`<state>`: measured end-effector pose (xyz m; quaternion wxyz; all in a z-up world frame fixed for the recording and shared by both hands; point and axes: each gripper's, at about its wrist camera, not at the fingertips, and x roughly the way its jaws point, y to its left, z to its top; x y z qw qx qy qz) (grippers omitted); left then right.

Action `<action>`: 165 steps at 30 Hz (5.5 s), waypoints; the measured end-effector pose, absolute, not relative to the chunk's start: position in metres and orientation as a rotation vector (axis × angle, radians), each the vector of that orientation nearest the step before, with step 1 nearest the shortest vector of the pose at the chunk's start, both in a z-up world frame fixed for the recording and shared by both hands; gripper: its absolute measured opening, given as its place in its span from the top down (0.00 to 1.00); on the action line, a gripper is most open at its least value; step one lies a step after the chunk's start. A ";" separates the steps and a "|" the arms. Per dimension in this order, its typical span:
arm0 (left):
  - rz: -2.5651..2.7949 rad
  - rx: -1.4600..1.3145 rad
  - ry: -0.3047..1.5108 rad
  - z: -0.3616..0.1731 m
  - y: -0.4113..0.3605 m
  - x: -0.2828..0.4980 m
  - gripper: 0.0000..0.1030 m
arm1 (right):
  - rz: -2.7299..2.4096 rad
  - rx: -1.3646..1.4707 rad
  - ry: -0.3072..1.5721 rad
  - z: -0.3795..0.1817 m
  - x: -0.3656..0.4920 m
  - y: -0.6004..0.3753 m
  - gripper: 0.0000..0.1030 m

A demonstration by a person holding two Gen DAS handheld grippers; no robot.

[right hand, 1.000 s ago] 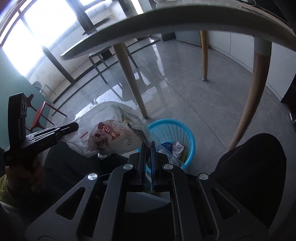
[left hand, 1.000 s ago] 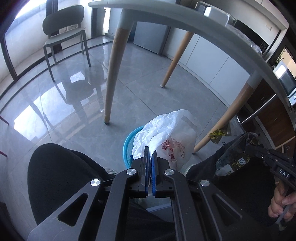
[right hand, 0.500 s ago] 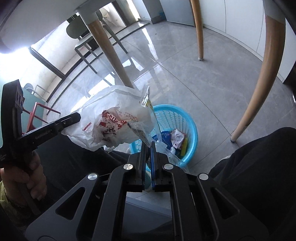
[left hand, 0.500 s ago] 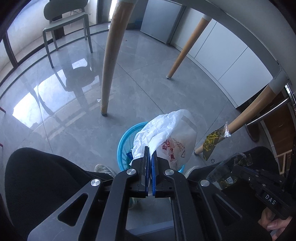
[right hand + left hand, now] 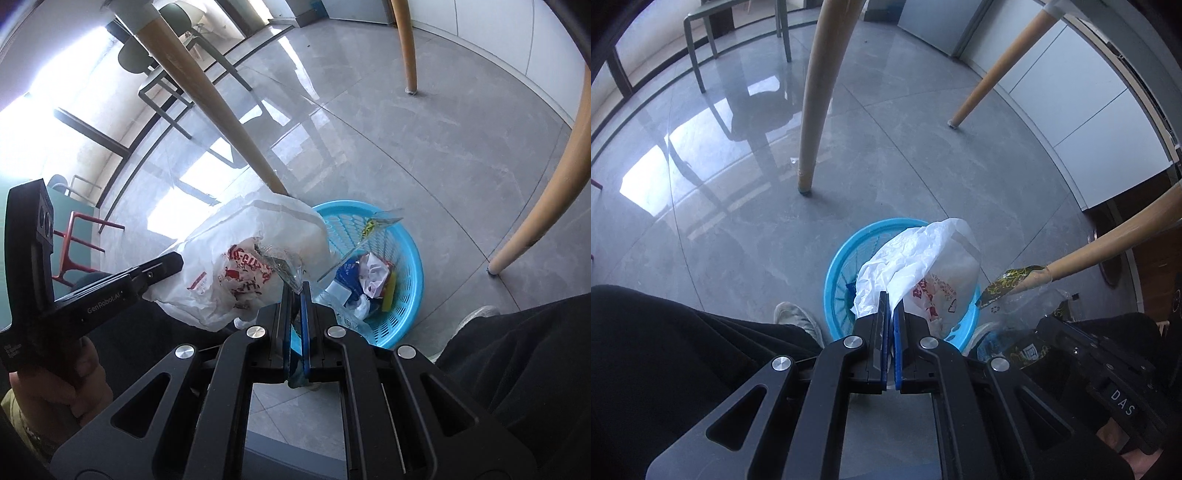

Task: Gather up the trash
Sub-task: 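Lower both held bags into the wastebasket, then open both tools to drop the bags into the wastebasket, then raise both open tools toward the white cup and clear bottle on the table, then grasp the white cup with the left tool while the right tool grasps the clear plastic bottle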

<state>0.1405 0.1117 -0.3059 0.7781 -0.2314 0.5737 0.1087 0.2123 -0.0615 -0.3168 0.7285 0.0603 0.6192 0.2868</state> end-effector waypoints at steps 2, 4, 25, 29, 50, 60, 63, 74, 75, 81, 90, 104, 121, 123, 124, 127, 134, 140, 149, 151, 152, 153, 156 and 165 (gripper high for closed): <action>0.239 -0.515 1.254 -0.313 0.112 0.145 0.99 | 0.629 0.138 1.377 -0.324 0.216 -0.060 0.96; 0.246 -0.517 1.267 -0.319 0.112 0.150 0.99 | 0.630 0.145 1.384 -0.331 0.220 -0.058 0.96; 0.293 -0.461 1.410 -0.376 0.115 0.184 0.99 | 0.629 0.099 1.435 -0.379 0.253 -0.021 0.96; 0.268 -0.501 1.384 -0.375 0.115 0.184 0.87 | 0.593 0.102 1.473 -0.386 0.253 -0.024 0.93; 0.285 -0.428 1.298 -0.325 0.104 0.154 0.76 | 0.498 0.004 1.514 -0.343 0.224 -0.056 0.63; 0.216 -0.356 1.251 -0.280 0.077 0.115 0.69 | 0.528 -0.050 1.407 -0.276 0.175 -0.087 0.46; 0.225 -0.291 1.218 -0.263 0.069 0.102 0.59 | 0.547 -0.069 1.361 -0.259 0.164 -0.094 0.44; 0.160 -0.136 1.016 -0.177 0.044 0.072 0.36 | 0.593 -0.086 1.128 -0.174 0.128 -0.128 0.31; 0.154 -0.130 1.003 -0.173 0.040 0.069 0.35 | 0.596 -0.091 1.105 -0.166 0.123 -0.131 0.30; 0.116 -0.098 0.904 -0.136 0.029 0.054 0.19 | 0.616 -0.086 0.982 -0.122 0.103 -0.147 0.21; 0.121 -0.088 0.746 -0.081 0.027 0.050 0.06 | 0.588 -0.062 0.800 -0.056 0.102 -0.164 0.09; 0.092 -0.092 0.644 -0.040 0.024 0.102 0.06 | 0.496 -0.008 0.710 -0.018 0.164 -0.188 0.09; 0.046 -0.082 0.678 -0.034 0.017 0.209 0.06 | 0.472 0.027 0.747 -0.018 0.283 -0.198 0.09; 0.044 -0.069 0.679 -0.030 0.012 0.222 0.06 | 0.473 0.032 0.755 -0.018 0.295 -0.198 0.09; 0.043 -0.063 0.679 -0.028 0.011 0.227 0.06 | 0.471 0.039 0.762 -0.019 0.302 -0.198 0.11; 0.057 -0.043 0.670 -0.022 0.006 0.245 0.06 | 0.494 0.048 0.782 -0.021 0.317 -0.195 0.15; 0.114 0.032 0.708 -0.022 -0.007 0.302 0.06 | 0.526 0.013 0.844 -0.023 0.357 -0.184 0.24; 0.150 0.098 0.772 -0.033 -0.010 0.336 0.07 | 0.566 0.025 0.899 -0.030 0.375 -0.171 0.42; 0.176 0.085 0.832 -0.043 -0.004 0.347 0.44 | 0.562 -0.008 0.913 -0.037 0.374 -0.159 0.62; 0.173 0.063 0.823 -0.043 0.001 0.342 0.44 | 0.562 -0.018 0.908 -0.036 0.368 -0.158 0.65; 0.171 0.053 0.821 -0.042 0.003 0.340 0.44 | 0.564 -0.022 0.904 -0.036 0.364 -0.157 0.67; 0.171 0.046 0.820 -0.043 0.004 0.338 0.44 | 0.563 -0.028 0.898 -0.035 0.361 -0.158 0.70; 0.140 -0.004 0.807 -0.044 0.012 0.329 0.46 | 0.569 -0.016 0.897 -0.034 0.353 -0.158 0.82; 0.136 -0.100 0.801 -0.053 0.036 0.303 0.52 | 0.563 0.008 0.870 -0.029 0.327 -0.162 0.87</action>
